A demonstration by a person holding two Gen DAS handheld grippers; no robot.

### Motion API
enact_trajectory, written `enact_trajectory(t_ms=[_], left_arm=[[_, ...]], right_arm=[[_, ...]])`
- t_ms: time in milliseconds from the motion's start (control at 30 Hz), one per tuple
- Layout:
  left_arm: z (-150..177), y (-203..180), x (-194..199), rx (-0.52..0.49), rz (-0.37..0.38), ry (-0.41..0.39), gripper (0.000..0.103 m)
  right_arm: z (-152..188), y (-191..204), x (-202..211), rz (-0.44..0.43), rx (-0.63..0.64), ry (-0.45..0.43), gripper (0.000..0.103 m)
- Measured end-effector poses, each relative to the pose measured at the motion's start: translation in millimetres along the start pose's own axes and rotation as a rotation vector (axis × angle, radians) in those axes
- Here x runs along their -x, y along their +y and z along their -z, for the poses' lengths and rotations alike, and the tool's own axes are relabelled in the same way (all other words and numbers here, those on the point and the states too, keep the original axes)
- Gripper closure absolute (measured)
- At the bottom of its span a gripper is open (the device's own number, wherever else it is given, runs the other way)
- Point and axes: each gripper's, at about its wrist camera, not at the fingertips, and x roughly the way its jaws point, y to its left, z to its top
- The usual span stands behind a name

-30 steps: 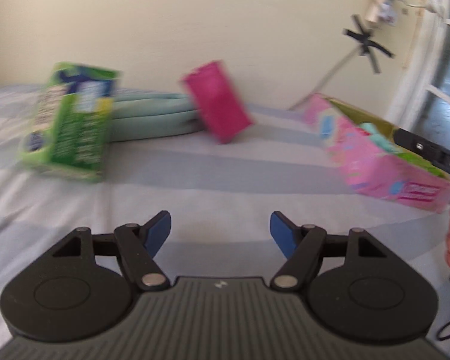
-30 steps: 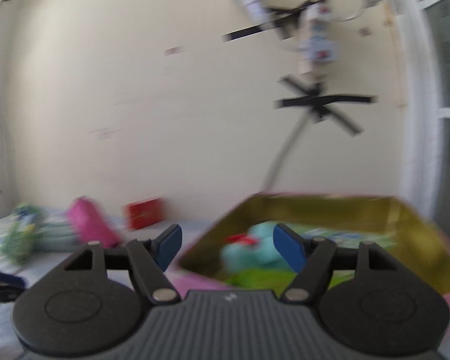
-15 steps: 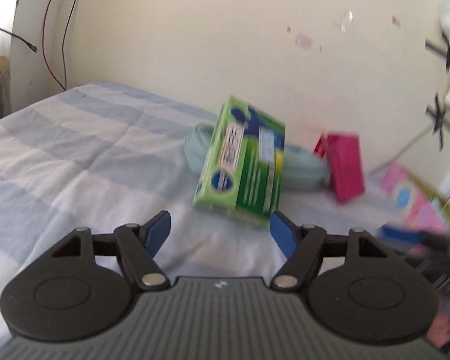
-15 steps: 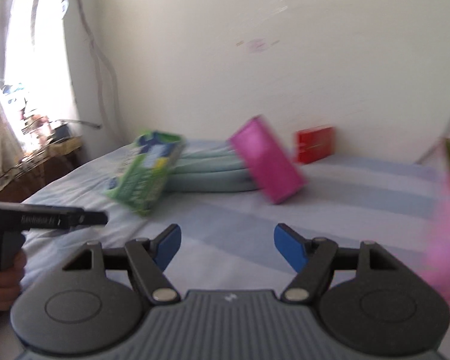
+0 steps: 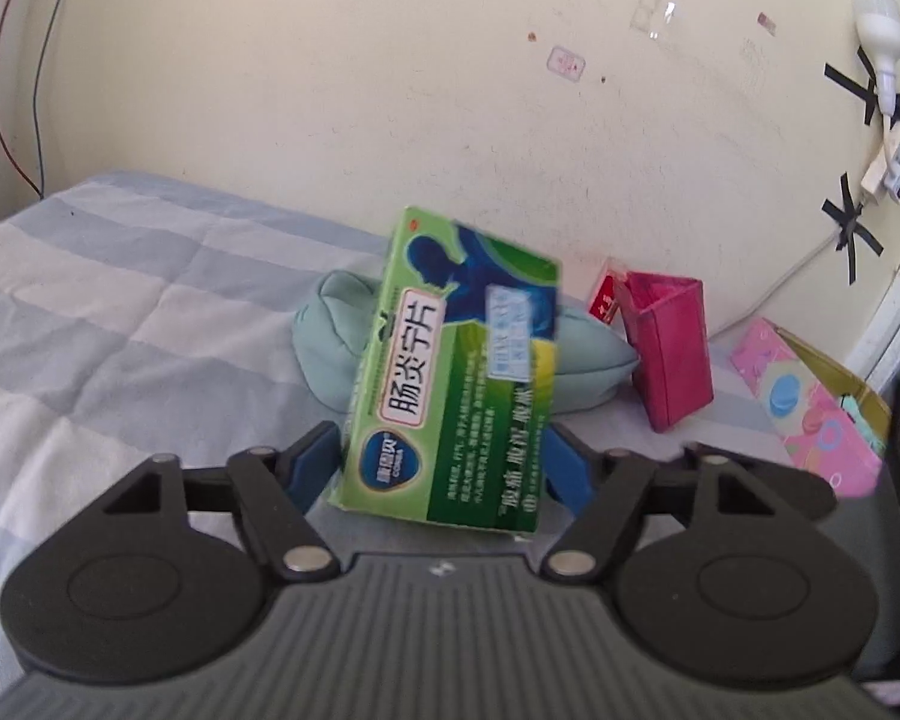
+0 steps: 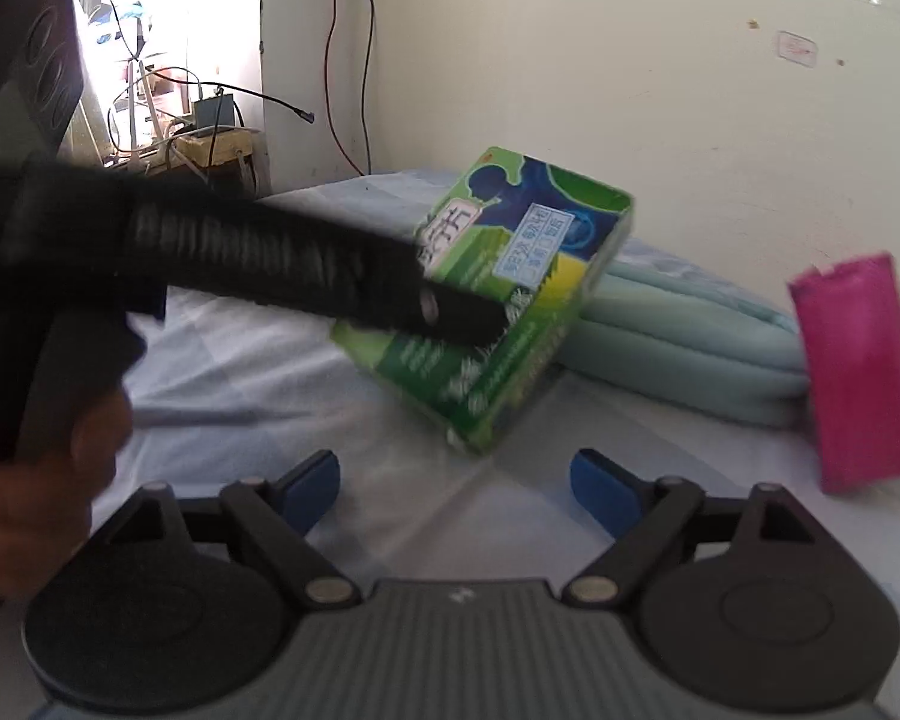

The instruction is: Organize objects

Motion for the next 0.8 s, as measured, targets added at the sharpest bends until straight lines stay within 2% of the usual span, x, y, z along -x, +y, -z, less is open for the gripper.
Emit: enact_trajectory(t_ms=[33,100,167,267,433,633,733,800], left_arm=[[1,0,-2,0.000,0.000,0.008,0.033],[2,-1,-1,-0.009,-0.006,0.000,0.033],[3,-2,0,-0.018,-0.010,-0.003,0.033],[6,-5,3,-0.037,0.022,0.005,0.034],[17,-25,5,-0.141,0.126,0.040,0.034],[34,-53,16,-0.271,0.290,0.067,0.029],[41,-65,29,-0.318,0.394,0.048,0.029],[44,-71,34,-0.362,0.421,0.025,0.028]], right_arm=[[-3,0,-5,-0.003,-0.008,0.005,0.016],[-7,-1,-13,-0.027,-0.029,0.018,0.028],[-8,-2,-14,-0.018,-0.054,0.007,0.030],[-3,-8,-8,-0.012,-0.089,-0.010,0.041],[12,-17,15,0.029,-0.115,-0.021,0.042],[41,-26,56,0.044,-0.165,0.008,0.042],[59,-19,81,0.025,-0.153,0.015,0.042],[71,-12,98,-0.014,-0.138,0.000,0.039]])
